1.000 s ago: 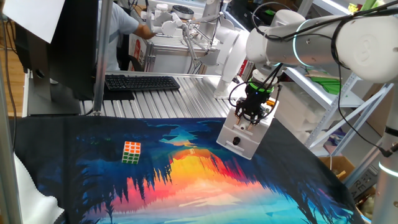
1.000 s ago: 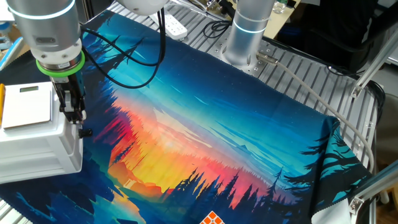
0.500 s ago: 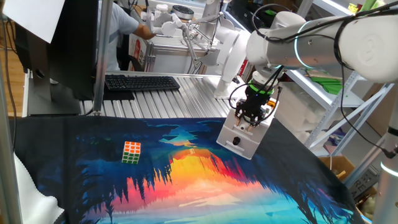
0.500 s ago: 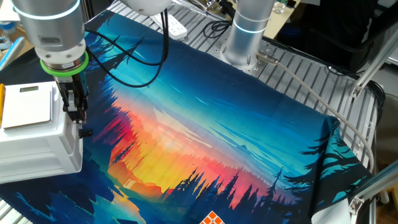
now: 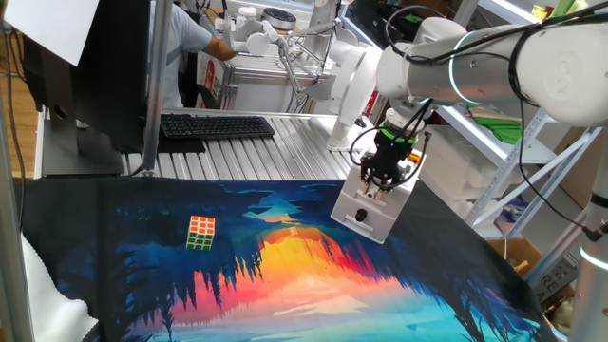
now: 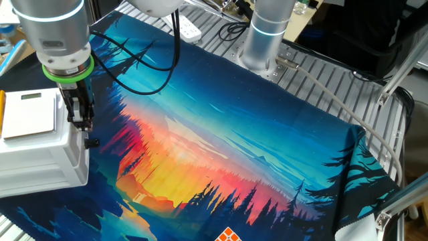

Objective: Grasp the handle and open the drawer

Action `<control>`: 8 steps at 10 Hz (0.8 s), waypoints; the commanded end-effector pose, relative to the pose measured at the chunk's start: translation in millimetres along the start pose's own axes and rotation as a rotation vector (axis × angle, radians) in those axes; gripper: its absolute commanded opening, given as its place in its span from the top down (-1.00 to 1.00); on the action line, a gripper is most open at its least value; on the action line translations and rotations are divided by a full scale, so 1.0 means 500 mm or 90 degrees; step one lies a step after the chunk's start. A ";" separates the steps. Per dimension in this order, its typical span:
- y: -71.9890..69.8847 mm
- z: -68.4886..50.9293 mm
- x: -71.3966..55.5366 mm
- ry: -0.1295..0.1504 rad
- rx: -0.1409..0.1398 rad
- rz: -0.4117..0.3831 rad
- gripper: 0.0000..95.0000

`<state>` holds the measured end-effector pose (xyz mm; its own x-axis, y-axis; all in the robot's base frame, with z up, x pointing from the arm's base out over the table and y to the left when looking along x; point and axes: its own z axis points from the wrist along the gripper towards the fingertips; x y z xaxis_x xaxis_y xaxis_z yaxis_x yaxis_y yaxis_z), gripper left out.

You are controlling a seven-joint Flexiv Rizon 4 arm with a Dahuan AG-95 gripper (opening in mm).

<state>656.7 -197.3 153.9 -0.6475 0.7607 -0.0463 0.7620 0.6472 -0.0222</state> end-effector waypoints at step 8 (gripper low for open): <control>-0.001 -0.001 0.004 0.003 0.001 0.001 1.00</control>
<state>655.9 -196.0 154.3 -0.6444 0.7637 -0.0386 0.7647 0.6440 -0.0242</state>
